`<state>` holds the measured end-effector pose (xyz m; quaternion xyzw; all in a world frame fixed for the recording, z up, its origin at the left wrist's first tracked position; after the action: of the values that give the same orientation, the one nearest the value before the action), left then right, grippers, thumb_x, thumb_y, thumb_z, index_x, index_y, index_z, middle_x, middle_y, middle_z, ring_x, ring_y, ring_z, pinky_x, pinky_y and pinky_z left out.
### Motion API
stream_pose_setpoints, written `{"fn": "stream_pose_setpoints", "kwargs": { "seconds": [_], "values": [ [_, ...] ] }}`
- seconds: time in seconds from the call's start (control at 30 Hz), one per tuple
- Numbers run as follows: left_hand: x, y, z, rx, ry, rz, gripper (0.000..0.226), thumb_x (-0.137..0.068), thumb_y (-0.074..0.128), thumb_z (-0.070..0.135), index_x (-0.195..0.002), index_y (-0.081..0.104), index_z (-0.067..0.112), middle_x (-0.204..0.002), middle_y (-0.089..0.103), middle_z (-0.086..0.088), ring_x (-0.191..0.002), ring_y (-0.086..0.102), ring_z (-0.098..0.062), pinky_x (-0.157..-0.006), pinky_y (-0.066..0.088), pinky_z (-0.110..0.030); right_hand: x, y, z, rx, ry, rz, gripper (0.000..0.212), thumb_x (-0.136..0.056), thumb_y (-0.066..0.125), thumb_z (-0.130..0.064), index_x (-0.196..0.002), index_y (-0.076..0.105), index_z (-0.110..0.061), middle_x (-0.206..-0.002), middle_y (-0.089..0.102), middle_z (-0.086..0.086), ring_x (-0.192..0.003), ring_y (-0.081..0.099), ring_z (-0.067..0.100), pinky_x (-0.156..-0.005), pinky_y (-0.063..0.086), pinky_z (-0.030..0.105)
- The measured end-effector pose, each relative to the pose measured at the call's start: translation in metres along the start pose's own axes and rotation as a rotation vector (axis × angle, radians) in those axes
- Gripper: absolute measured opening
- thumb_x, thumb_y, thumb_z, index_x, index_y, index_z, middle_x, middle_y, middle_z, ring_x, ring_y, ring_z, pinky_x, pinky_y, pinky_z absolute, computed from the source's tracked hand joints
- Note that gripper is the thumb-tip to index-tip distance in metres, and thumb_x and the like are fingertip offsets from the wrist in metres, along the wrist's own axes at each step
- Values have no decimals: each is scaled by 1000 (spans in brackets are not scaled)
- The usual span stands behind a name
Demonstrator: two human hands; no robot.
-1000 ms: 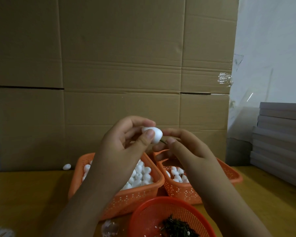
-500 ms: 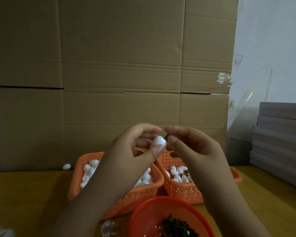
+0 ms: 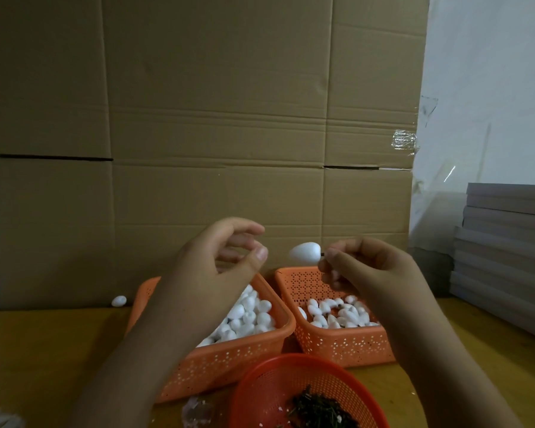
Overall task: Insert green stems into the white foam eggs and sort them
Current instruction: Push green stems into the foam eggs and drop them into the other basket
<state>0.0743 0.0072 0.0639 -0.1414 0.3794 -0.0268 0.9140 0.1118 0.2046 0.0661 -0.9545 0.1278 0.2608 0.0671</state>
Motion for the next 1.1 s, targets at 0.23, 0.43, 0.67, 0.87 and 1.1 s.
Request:
{"fn": "stream_pose_setpoints", "kwargs": {
  "seconds": [0.23, 0.43, 0.67, 0.87, 1.1],
  "values": [
    [6, 12, 7, 36, 43, -79, 22, -87, 71, 26, -100, 66, 43, -100, 71, 20, -92, 67, -2, -82, 52, -27, 8, 17, -1, -244, 80, -104, 13, -88, 61, -13, -83, 73, -10, -73, 73, 6, -65, 67, 10, -62, 54, 17],
    [5, 9, 8, 84, 26, -23, 12, -83, 68, 34, -95, 70, 37, -92, 73, 16, -83, 69, -4, -79, 53, -30, 11, 24, -4, -203, 54, -117, 11, -88, 63, -12, -86, 72, -7, -70, 72, 4, -63, 65, 7, -62, 53, 15],
    [5, 11, 7, 35, 12, -10, 11, -84, 70, 26, -91, 70, 34, -85, 73, 15, -78, 68, -3, -75, 54, -25, 12, 25, -6, -26, -83, -52, 10, -87, 64, -8, -79, 70, -8, -67, 71, 3, -57, 64, 4, -55, 49, 11],
    [6, 9, 11, 95, 22, -15, 11, -83, 71, 24, -91, 72, 31, -85, 74, 11, -75, 69, -5, -72, 55, -21, 11, 18, -8, -27, -56, -136, 13, -86, 64, -16, -76, 72, -18, -69, 72, 1, -61, 66, 6, -60, 53, 14],
    [6, 11, 9, 111, 3, -65, 15, -83, 70, 28, -98, 71, 31, -87, 75, 10, -75, 70, -8, -75, 57, -28, 6, 7, -7, -112, 38, -173, 11, -84, 67, -13, -78, 75, -19, -73, 73, 6, -64, 68, 11, -62, 53, 17]
  ]
}}
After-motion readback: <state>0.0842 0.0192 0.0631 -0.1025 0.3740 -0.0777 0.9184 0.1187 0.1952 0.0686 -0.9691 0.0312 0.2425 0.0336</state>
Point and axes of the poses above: each hand's wrist, its own x-axis away from the middle knuckle, its own y-axis out of the palm, z = x × y, the point moved 1 cm from there along -x, towards the middle knuckle
